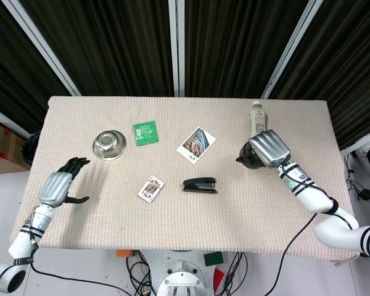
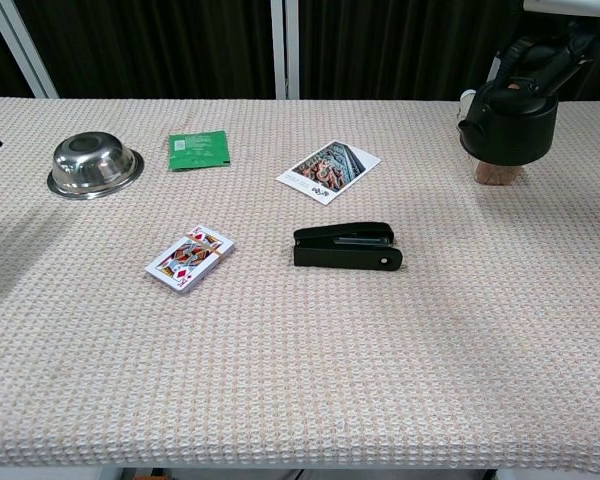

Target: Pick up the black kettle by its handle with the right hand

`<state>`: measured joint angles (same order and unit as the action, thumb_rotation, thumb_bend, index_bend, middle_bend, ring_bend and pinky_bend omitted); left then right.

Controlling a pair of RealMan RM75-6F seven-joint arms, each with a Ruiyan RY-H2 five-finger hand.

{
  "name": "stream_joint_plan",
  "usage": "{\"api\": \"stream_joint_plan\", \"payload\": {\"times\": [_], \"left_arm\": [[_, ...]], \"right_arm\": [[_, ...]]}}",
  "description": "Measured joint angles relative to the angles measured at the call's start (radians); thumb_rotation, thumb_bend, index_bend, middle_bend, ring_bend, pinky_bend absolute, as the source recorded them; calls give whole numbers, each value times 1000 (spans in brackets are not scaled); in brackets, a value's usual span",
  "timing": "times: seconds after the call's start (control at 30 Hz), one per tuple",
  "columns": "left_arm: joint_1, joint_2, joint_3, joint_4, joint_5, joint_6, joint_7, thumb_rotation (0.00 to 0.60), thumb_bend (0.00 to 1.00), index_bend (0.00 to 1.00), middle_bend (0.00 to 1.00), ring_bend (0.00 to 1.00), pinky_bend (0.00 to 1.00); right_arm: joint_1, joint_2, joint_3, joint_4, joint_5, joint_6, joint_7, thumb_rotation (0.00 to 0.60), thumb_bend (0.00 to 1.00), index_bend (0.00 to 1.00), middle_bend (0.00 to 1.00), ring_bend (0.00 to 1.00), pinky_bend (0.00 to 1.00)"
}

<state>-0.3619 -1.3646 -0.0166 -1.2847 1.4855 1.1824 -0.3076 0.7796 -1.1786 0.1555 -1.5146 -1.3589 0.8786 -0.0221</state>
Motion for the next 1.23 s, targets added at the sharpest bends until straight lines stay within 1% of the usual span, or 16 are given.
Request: {"api": "stream_joint_plan", "payload": {"times": [0.33, 1.23], "left_arm": [[3, -2, 4, 24, 7, 6, -32, 600, 62, 119, 76, 46, 237], [4, 2, 5, 25, 8, 7, -35, 600, 61, 119, 76, 46, 237]], "right_arm": [[21, -26, -1, 17, 17, -23, -72, 600, 426, 1000, 1000, 1000, 616], [27, -35, 0, 22, 27, -29, -87, 600, 426, 1000, 1000, 1000, 613]]}}
